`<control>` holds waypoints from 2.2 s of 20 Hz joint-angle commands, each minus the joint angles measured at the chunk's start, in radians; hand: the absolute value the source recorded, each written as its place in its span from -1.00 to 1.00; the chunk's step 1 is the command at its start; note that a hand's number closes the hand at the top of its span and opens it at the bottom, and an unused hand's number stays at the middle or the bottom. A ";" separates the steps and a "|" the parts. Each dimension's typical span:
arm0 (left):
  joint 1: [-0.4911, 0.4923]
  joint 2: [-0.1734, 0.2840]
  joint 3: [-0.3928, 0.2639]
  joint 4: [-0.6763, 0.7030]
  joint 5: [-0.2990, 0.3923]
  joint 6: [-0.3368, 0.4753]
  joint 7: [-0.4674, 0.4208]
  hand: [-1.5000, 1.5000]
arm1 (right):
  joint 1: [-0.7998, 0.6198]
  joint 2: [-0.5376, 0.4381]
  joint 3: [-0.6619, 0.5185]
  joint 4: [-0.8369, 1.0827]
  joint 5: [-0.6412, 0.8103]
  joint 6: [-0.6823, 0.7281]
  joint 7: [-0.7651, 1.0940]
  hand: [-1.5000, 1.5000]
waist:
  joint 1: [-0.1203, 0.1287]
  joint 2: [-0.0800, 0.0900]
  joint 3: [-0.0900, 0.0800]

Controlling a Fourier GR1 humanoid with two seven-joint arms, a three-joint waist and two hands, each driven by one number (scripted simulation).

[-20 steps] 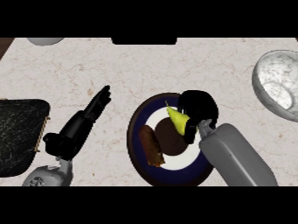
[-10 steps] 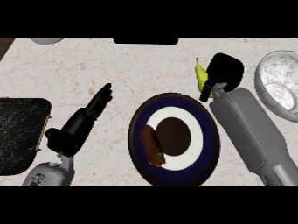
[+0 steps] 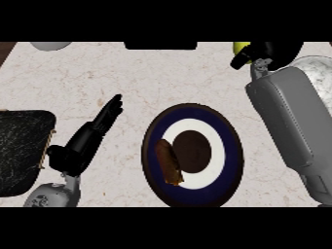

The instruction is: Pick the pear from the plate and place it in the bowl

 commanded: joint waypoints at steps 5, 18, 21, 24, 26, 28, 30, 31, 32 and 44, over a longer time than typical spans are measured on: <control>0.014 0.022 0.033 -0.018 0.015 -0.037 -0.013 0.00 | 0.025 -0.089 -0.130 -0.001 0.019 -0.052 0.002 1.00 | -0.005 0.000 0.000; -0.014 0.019 0.058 -0.007 0.003 -0.054 0.013 0.00 | 0.153 -0.279 -0.221 0.233 0.098 -0.205 -0.199 1.00 | 0.001 0.004 0.000; -0.002 -0.013 0.035 0.010 -0.015 -0.029 -0.004 0.00 | 0.140 -0.265 -0.291 0.277 -0.051 -0.040 -0.226 1.00 | -0.001 0.004 0.001; -0.040 0.016 0.071 0.022 0.006 -0.053 0.002 0.00 | 0.200 -0.257 -0.386 0.310 -0.185 -0.041 -0.314 1.00 | -0.008 0.005 0.002; -0.022 -0.045 0.012 -0.001 -0.046 0.005 0.022 0.00 | 0.187 -0.276 -0.427 0.288 -0.248 0.003 -0.350 -1.00 | -0.010 0.000 0.001; 0.004 -0.042 0.011 0.009 -0.047 -0.007 -0.001 0.00 | 0.200 -0.294 -0.445 0.313 -0.282 -0.031 -0.470 -1.00 | -0.005 0.002 0.001; -0.015 -0.007 0.045 -0.035 -0.009 -0.047 0.044 0.00 | 0.158 -0.291 -0.449 0.398 -0.258 -0.131 -0.526 -1.00 | 0.007 0.005 0.001; 0.010 -0.035 0.023 0.017 -0.048 -0.024 -0.014 0.00 | 0.198 -0.287 -0.441 0.332 -0.267 -0.127 -0.533 -1.00 | -0.003 0.002 0.000; -0.019 0.007 0.063 -0.029 0.005 -0.066 0.040 0.00 | 0.180 -0.339 -0.484 0.403 -0.286 -0.162 -0.611 -1.00 | 0.005 0.005 0.001; 0.007 -0.052 0.023 0.016 -0.063 -0.017 -0.011 0.00 | 0.242 -0.352 -0.670 0.257 -0.437 -0.406 -0.579 -1.00 | -0.015 -0.001 0.000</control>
